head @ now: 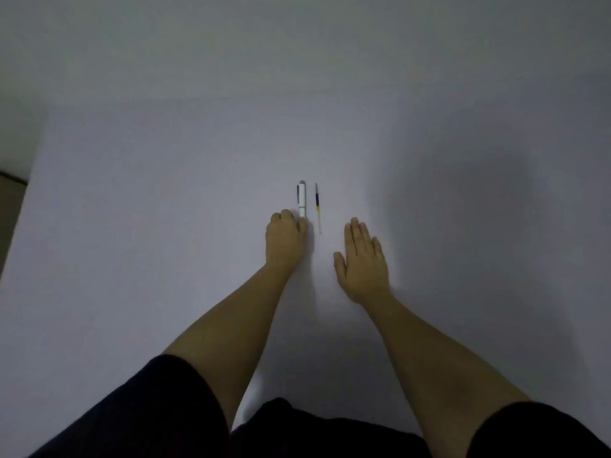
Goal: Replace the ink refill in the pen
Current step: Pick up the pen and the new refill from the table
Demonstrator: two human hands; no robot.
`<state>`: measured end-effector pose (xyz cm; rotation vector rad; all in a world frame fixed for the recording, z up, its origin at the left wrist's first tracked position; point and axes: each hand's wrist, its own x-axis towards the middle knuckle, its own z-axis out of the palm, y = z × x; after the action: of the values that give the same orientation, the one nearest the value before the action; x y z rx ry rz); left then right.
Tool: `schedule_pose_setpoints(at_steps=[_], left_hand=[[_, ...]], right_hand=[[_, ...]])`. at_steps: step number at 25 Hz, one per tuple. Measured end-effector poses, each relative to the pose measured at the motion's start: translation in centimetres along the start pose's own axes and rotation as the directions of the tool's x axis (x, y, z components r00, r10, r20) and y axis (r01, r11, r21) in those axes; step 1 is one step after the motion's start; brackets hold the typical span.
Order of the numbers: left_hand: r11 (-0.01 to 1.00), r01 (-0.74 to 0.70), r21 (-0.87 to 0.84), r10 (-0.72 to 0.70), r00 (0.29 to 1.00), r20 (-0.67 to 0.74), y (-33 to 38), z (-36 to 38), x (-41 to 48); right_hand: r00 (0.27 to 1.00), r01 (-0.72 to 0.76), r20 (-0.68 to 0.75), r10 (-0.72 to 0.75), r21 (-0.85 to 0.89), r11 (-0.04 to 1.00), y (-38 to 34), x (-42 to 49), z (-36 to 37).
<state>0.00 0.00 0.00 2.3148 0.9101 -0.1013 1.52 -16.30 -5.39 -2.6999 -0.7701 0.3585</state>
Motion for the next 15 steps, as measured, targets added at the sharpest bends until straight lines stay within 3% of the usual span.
schedule_pose_setpoints(at_steps=[8,15], left_hand=[[0.998,0.064,-0.017,-0.065,0.997,-0.045,1.5,1.7,2.2],[0.992,0.036,-0.118,-0.044,0.997,-0.064,0.1,0.6,0.2]], right_hand=[[0.996,-0.005,-0.089,0.004,-0.008,1.000,0.5,0.3,0.7],[1.000,-0.005,-0.029,0.005,0.015,1.000,0.6,0.3,0.2]])
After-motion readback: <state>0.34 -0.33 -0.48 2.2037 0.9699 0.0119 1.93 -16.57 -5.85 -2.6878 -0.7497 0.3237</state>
